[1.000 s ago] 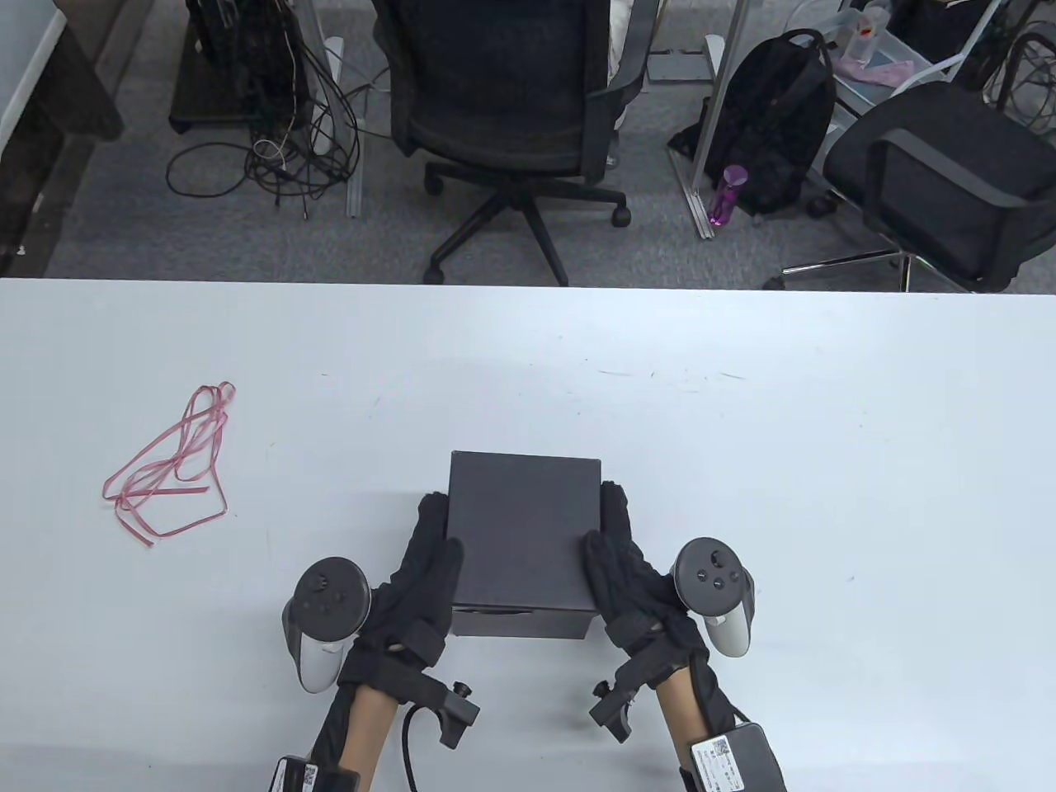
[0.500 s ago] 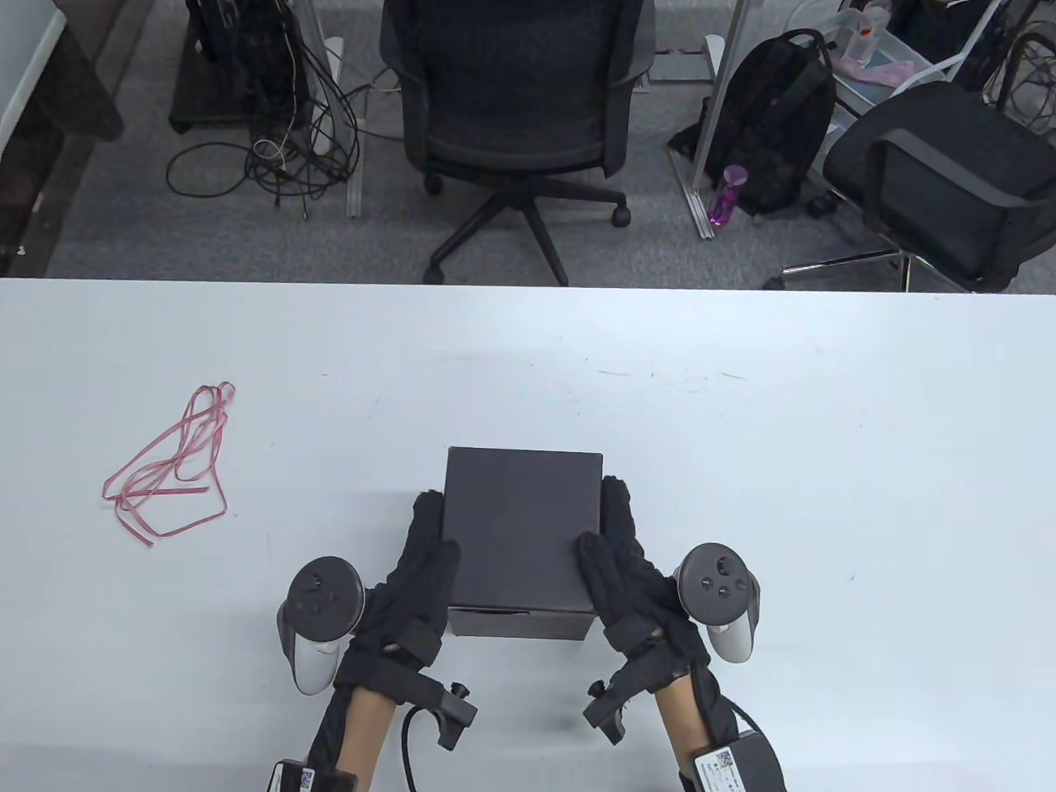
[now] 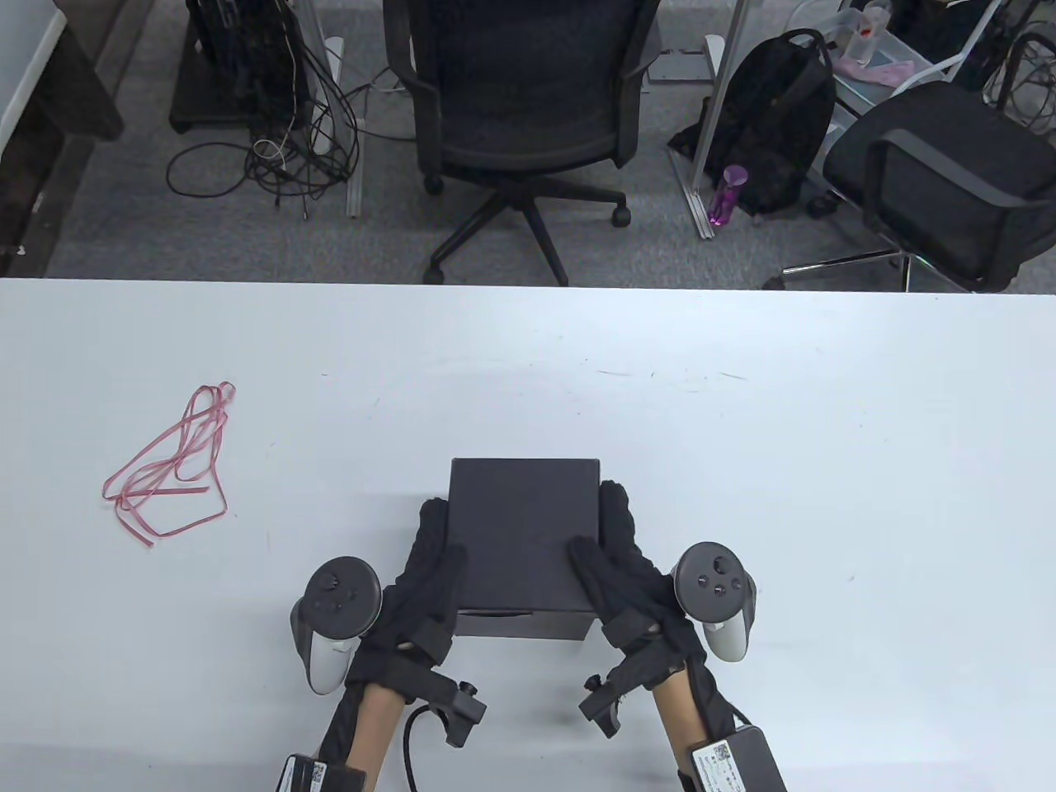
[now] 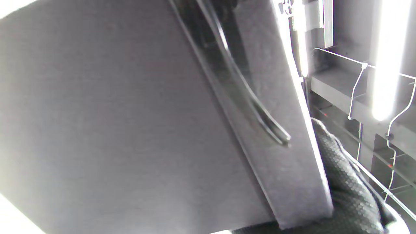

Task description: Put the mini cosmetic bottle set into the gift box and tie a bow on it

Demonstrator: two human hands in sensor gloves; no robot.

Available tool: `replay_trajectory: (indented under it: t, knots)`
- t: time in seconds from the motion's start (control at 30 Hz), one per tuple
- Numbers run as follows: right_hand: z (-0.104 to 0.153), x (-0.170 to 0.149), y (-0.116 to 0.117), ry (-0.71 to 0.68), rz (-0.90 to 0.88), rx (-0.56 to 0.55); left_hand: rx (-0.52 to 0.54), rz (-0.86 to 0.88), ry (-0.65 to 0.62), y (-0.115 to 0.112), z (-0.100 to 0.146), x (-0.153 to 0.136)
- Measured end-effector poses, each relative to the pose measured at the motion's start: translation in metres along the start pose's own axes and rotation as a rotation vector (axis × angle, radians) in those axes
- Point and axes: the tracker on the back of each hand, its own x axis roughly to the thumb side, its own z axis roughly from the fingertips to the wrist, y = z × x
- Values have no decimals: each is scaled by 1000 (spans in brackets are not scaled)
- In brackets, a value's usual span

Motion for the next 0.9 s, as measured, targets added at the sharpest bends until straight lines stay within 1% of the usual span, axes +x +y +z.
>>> replay_trajectory:
  t: [0.27,0.53,0.67,0.9]
  knots:
    - [-1,-11,2,33,-8,7,-18,4,34,-3,-2,-6]
    - [-1,-27,6,66,-9,33,-11,-66,24,-5,-2,-7]
    - [1,-34,10,61,-122,33,5,-73,20,-6,-2,-8]
    - [2,-41,13,47,-148,32,8,-71,15,-7,-1,-7]
